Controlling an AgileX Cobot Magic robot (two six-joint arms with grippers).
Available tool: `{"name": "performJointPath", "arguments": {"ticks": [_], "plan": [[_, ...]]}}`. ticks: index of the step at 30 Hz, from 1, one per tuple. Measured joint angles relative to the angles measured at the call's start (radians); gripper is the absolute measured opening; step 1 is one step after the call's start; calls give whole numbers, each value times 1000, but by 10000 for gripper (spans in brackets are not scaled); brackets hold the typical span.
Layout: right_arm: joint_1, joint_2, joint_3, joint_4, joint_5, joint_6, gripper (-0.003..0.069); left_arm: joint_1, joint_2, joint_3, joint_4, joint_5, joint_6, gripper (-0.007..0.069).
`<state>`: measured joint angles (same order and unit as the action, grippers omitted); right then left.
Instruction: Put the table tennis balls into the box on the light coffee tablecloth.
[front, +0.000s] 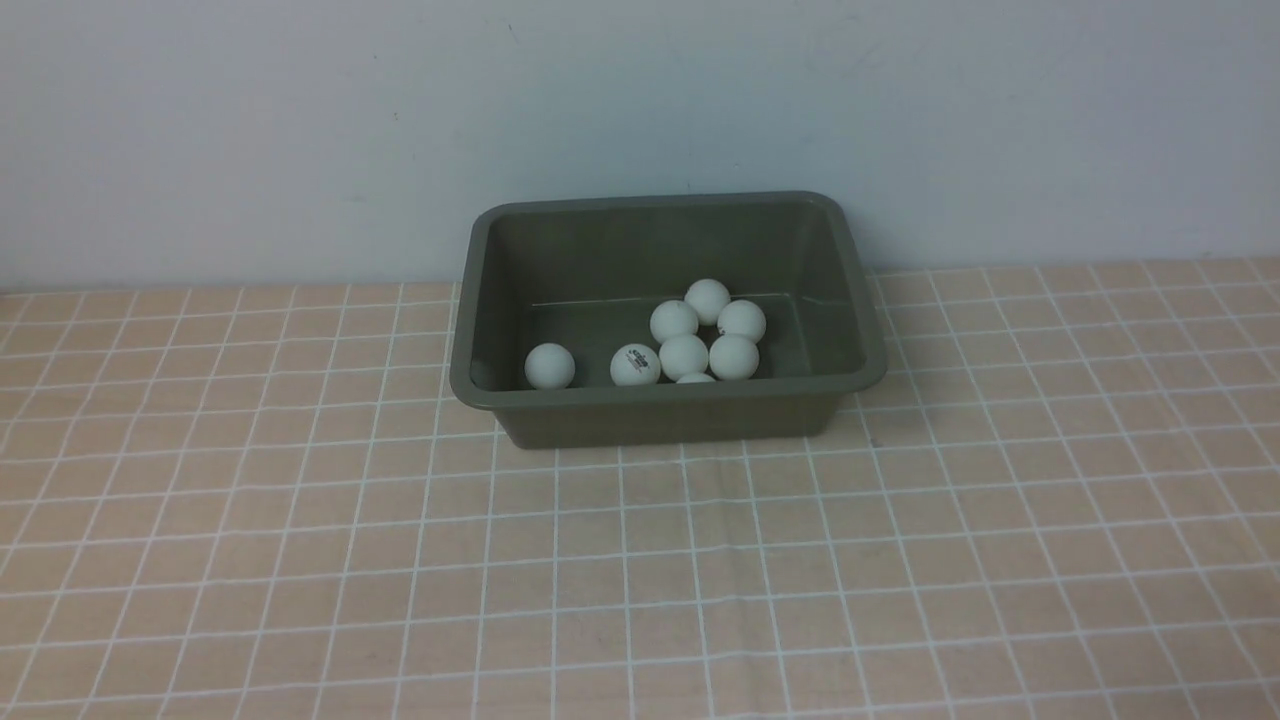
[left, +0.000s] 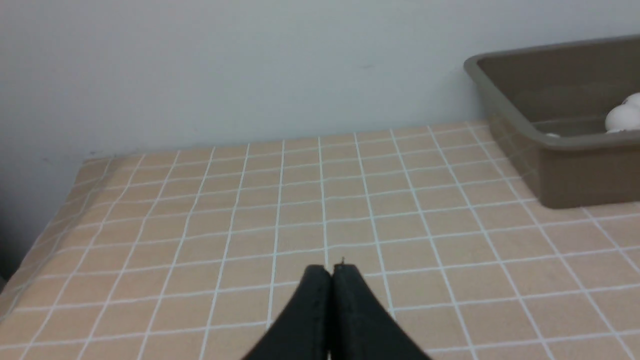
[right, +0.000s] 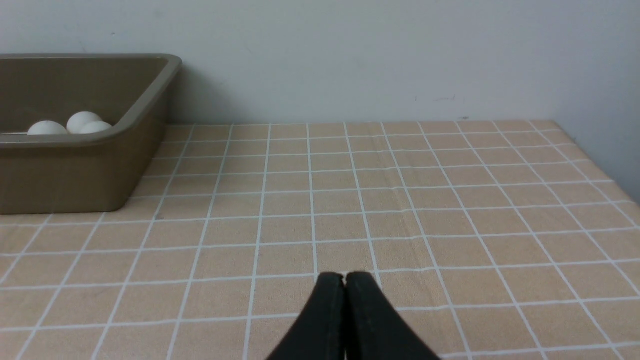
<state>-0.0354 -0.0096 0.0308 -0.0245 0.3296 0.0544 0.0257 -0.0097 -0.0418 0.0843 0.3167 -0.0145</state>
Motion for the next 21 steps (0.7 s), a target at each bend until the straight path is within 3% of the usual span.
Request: {"name": "performJointPath", "arguments": {"ticks": [21], "plan": [[0, 0, 0, 1, 6, 0, -18, 9, 0, 71, 3, 34, 0, -55]]}}
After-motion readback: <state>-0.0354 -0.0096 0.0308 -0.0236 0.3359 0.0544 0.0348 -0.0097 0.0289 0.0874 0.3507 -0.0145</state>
